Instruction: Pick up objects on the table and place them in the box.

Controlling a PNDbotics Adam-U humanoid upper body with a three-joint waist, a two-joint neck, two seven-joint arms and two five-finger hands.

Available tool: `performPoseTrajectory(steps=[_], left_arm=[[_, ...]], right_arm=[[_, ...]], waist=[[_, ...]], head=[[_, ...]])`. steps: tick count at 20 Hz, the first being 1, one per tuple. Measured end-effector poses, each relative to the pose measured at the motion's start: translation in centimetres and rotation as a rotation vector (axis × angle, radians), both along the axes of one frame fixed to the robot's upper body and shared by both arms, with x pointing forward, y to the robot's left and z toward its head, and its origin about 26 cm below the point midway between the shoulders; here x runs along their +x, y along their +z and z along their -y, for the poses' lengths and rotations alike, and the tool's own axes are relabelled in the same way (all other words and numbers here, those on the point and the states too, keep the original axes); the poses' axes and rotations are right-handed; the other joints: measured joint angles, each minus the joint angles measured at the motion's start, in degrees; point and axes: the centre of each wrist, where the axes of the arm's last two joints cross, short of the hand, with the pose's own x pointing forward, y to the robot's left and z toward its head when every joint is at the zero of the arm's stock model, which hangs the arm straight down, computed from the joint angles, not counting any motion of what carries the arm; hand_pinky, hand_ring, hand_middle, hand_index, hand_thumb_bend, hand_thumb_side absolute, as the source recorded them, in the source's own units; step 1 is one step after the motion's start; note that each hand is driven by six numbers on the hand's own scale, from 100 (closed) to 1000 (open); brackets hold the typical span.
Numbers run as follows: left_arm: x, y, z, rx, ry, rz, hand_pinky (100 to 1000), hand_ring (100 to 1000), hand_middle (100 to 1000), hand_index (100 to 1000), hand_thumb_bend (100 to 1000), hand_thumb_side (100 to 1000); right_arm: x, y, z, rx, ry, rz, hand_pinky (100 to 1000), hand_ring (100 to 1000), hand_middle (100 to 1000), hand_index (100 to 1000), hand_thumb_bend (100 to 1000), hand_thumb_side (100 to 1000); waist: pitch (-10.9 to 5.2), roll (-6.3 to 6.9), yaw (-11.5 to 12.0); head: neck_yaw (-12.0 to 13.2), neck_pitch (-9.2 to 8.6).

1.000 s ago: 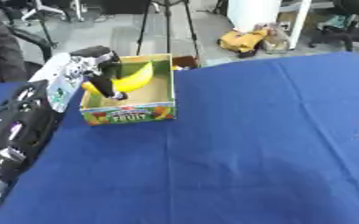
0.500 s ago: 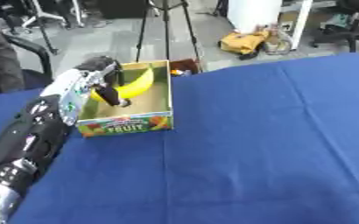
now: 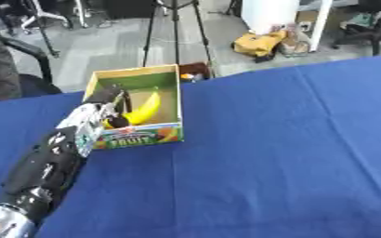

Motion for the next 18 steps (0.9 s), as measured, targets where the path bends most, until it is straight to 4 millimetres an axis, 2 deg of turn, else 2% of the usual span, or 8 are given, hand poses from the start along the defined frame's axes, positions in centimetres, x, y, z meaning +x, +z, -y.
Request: performPoseTrajectory(steps=[1,2,3,4,5,8,14,18], left_arm=[[0.0,-0.1,-0.2,0.002,0.001,-0.004,590,579,510,617,808,277],[-0.1,-0.6,-0.4,0.002,0.002,-0.015,615,604,546,659,904,329],[-0.2,-0.7,-0.5,0.002,0.000,-0.019,641,633,579,694,980,349],[-0.2,-0.8,-0.5,0.003,-0.003,-0.021,655,646,591,707,1000,354],[-0.2,-0.8,-0.5,0.004,-0.008,-0.020,702,710,647,757,1000,379],[-0.2,-0.6,-0.4,0.012,-0.020,-0.003,745,764,701,802,1000,434],[-0.5,0.7,0.4,0.022,-0.057,0.105,753,775,704,798,1000,462],[-1.0,2.7,1.0,0.011,-0.106,0.195,751,765,675,780,1000,450]], right_arm=[[0.0,0.0,0.0,0.000,0.000,0.000,505,617,620,775,100,746],[0.0,0.0,0.0,0.001,0.000,0.000,505,617,620,775,100,746],[0.0,0.0,-0.1,0.003,0.001,0.000,505,617,620,775,100,746],[0.0,-0.1,-0.1,0.005,0.001,0.000,505,617,620,775,100,746],[0.0,-0.1,-0.1,0.005,0.001,0.000,505,617,620,776,100,745],[0.0,-0.1,-0.1,0.005,0.004,0.001,505,617,621,776,100,744],[-0.1,-0.3,-0.1,0.008,0.004,-0.005,505,617,621,775,100,742],[-0.3,-0.8,0.1,0.015,-0.005,-0.019,505,617,619,775,100,741]], waist=[[0.01,-0.10,0.0],[0.12,-0.20,-0.1],[0.14,-0.31,-0.1],[0.14,-0.43,-0.1],[0.12,-0.51,0.0],[-0.22,-0.74,0.4],[-1.99,-1.51,1.7],[-3.89,-1.91,3.4]], head=[[0.1,-0.02],[0.2,-0.03],[0.2,-0.03],[0.3,-0.03],[0.3,-0.03],[0.3,-0.03],[-0.1,0.13],[-0.9,1.37]])
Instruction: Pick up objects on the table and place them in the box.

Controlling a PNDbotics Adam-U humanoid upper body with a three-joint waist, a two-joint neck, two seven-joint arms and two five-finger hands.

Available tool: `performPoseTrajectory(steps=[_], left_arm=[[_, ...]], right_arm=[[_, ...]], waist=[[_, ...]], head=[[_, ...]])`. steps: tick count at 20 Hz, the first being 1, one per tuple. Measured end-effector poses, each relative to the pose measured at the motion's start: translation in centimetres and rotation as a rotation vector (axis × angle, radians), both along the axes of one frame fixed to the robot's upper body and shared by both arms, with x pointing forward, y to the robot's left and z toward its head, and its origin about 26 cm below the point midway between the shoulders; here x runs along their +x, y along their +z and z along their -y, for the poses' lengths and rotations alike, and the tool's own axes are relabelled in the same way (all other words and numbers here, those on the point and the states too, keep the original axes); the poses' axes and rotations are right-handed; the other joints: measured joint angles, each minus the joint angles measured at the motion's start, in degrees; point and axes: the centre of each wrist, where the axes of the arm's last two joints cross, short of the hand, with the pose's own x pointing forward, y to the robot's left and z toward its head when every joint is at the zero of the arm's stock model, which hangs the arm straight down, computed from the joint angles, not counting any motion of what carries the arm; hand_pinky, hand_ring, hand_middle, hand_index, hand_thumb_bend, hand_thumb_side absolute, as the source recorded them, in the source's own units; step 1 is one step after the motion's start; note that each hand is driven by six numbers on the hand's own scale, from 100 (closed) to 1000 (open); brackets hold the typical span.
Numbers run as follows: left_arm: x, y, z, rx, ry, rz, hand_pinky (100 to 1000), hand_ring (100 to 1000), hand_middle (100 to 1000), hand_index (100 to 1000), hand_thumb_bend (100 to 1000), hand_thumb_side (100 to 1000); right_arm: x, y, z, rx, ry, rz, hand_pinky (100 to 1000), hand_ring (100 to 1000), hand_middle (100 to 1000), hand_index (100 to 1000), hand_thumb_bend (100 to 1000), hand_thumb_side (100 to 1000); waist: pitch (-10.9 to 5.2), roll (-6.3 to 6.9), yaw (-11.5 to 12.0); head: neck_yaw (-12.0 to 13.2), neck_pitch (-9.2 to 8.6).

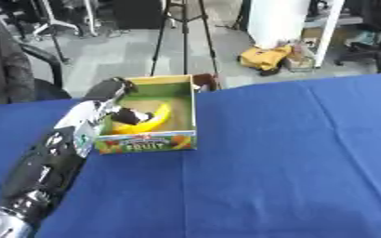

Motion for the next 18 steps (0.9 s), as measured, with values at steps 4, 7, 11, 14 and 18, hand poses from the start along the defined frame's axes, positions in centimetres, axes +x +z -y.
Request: performPoseTrajectory(steps=[4,7,11,14,18], left_arm=[[-1.4,2.7,0.1,0.005,-0.085,0.043,736,740,643,749,987,424],[-3.1,4.3,0.1,0.016,-0.173,0.007,719,725,635,731,860,430],[-5.9,5.2,-0.2,0.035,-0.263,-0.060,676,686,600,700,830,638],[-7.6,5.3,-0.2,0.001,-0.301,-0.066,680,676,591,684,745,993],[-8.7,5.4,-0.5,-0.100,-0.277,-0.002,678,658,569,656,485,1000]], right_arm=[[-0.3,-0.7,0.2,0.006,-0.011,-0.020,505,616,618,774,100,741],[-0.5,-1.2,0.5,0.010,-0.022,-0.035,505,615,617,774,100,742],[-0.6,-1.6,0.6,0.011,-0.027,-0.047,504,615,616,774,100,743],[-0.7,-1.9,0.7,0.014,-0.031,-0.058,504,615,616,774,100,743],[-0.7,-2.0,0.5,0.019,-0.030,-0.059,505,615,616,775,100,742]], waist=[[-1.60,-0.31,2.7],[-2.56,-0.30,5.6],[-3.15,-0.33,8.1],[-3.44,-0.59,9.1],[-3.79,-1.09,9.9]], head=[[-1.8,1.98],[-3.5,3.34],[-5.4,4.78],[-6.4,5.50],[-7.1,6.05]])
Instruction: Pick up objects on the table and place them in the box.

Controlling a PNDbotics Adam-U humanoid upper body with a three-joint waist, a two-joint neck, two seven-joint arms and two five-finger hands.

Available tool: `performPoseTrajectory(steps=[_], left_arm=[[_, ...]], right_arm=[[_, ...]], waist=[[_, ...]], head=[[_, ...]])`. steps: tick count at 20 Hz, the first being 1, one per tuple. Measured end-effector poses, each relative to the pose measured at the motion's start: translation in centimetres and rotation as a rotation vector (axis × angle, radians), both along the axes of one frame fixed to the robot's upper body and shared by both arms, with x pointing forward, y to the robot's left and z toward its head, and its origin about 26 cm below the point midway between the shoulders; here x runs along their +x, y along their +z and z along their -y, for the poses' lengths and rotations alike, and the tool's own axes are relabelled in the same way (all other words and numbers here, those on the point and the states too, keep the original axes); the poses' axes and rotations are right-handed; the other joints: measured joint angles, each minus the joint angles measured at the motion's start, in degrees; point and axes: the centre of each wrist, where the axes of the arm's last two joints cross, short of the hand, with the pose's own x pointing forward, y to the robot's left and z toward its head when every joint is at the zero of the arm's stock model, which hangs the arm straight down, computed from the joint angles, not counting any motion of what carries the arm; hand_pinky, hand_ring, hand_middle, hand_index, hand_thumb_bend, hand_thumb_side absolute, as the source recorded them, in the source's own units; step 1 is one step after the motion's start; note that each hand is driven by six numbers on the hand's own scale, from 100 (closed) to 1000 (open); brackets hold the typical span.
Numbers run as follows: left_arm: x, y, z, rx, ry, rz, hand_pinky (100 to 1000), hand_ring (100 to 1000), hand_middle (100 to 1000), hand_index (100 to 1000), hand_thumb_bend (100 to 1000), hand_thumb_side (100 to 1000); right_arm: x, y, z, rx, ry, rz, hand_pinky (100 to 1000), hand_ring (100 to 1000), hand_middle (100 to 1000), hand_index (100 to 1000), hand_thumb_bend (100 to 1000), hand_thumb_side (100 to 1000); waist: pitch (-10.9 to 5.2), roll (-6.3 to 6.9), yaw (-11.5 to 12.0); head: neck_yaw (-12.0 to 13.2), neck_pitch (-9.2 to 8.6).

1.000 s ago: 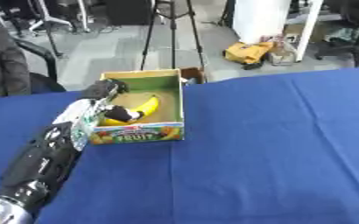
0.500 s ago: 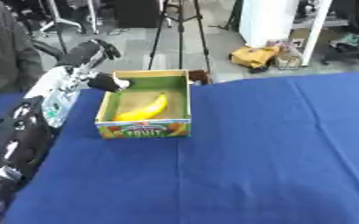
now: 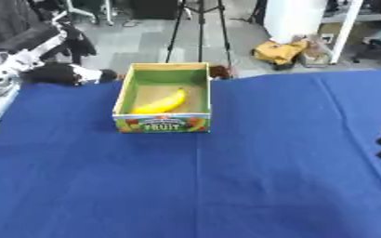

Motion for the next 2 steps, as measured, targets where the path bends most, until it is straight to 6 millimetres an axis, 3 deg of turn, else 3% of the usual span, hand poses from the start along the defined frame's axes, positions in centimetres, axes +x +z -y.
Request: performPoseTrajectory(steps=[2], left_arm=[[-0.05,-0.09,-0.13,-0.069,0.026,0.033,663,647,561,638,484,1000]], right_arm=[[0.00,-0.01,-0.01,0.000,0.000,0.000,505,615,616,775,100,742]], waist=[[-0.06,-0.09,0.1]], head=[[-0.1,0.21]])
